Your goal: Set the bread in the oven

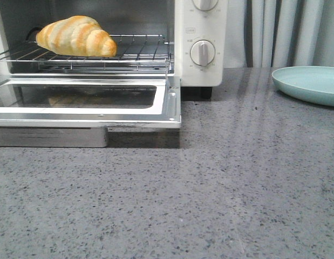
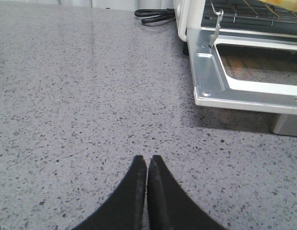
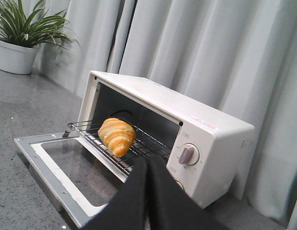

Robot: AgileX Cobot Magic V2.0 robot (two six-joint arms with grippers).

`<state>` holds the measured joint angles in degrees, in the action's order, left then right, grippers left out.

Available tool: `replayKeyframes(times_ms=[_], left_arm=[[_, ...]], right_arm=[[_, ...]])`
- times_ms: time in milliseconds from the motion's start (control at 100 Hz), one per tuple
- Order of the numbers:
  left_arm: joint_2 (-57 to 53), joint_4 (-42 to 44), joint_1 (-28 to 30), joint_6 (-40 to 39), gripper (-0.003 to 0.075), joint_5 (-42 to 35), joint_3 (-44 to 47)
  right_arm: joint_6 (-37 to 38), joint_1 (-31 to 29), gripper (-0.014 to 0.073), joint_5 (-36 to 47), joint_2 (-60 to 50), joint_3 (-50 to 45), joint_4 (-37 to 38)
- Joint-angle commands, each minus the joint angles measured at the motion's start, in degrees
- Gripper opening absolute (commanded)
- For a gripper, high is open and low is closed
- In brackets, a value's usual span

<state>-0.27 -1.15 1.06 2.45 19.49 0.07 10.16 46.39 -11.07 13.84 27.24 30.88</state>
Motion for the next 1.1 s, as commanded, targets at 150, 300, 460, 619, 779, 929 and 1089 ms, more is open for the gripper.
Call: replayKeyframes(times_ms=[150, 300, 460, 619, 779, 929, 1089], left_arm=[[-1.64, -1.00, 0.11, -0.07, -0.0021, -2.98, 1.28], [-1.64, -1.00, 0.11, -0.07, -0.0021, -2.98, 1.28], [-1.64, -1.00, 0.11, -0.07, -0.0021, -2.98, 1.28], [-1.64, -1.00, 0.11, -0.07, -0.0021, -2.98, 1.28], [-1.64, -1.00, 0.11, -0.07, -0.0021, -2.98, 1.28], [-1.64, -1.00, 0.11, -0.07, -0.0022, -2.98, 1.28], [-1.64, -1.00, 0.11, -0.07, -0.0021, -2.98, 1.28]], right_arm=[[-0.48, -0.46, -0.0048, 3.21, 0.39, 1.28, 0.93], [-0.48, -0.46, -0.0048, 3.21, 0.39, 1.28, 0.93], [-0.48, -0.46, -0.0048, 3.21, 0.39, 1.28, 0.93], [-0.48, -0.46, -0.0048, 3.21, 0.39, 1.28, 0.93], [-0.48, -0.88, -0.0048, -7.35, 0.39, 1.01, 0.93], [-0.48, -7.38, -0.0048, -6.15, 0.39, -3.56, -1.76], [-1.79, -20.77, -0.0048, 7.83, 0.39, -13.24, -9.35]])
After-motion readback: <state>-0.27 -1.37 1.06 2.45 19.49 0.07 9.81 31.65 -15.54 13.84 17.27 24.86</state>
